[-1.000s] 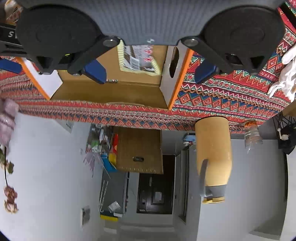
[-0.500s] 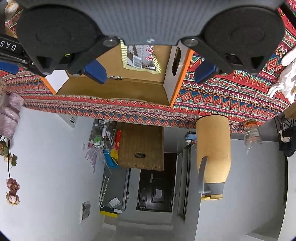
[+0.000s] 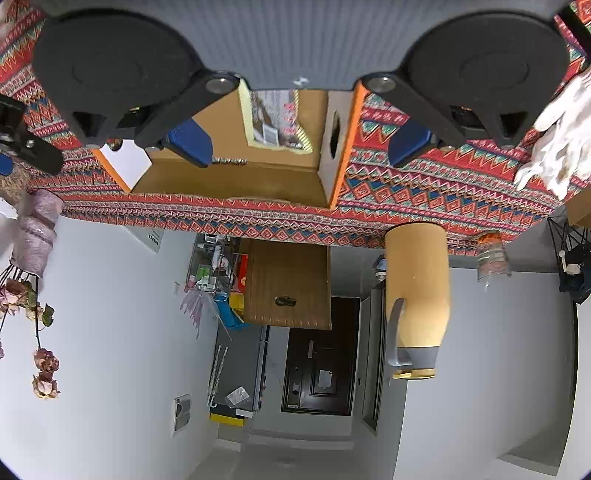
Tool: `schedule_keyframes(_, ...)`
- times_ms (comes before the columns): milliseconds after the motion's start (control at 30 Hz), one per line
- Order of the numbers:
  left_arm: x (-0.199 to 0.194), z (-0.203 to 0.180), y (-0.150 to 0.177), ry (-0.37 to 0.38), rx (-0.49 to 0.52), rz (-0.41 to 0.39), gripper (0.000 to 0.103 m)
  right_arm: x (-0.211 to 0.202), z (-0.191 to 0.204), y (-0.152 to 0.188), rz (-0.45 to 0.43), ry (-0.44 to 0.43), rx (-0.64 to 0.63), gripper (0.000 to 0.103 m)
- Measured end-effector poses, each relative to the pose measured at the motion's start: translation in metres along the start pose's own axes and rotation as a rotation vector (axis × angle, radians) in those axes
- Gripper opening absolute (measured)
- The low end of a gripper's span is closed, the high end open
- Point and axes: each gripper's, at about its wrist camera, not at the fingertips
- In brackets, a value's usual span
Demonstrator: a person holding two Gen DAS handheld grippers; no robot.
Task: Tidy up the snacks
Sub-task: 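Lower both held snacks into the cardboard box and open both tools, then return both tools to the pile and grasp a white wrapper with the right tool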
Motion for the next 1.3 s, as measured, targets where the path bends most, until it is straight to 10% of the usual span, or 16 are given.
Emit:
schedule_keyframes(700,-0.054,0.049,0.090,-0.026,0.065,0.060,0.103,-0.098,-0.019,0.093,0.140,0.057,-0.011,0.103)
schedule_keyframes(1300,-0.046,0.055,0.106,-0.029,0.025,0.072,0.103,-0.088,-0.033,0.117,0.272,0.150,0.021,0.103)
Point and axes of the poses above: each gripper's, at about its wrist camera, not at the fingertips, and x roughly the way its jaws point, z to its left, y to its underside, and after that the axes turned 9 degrees about -z, right-handed
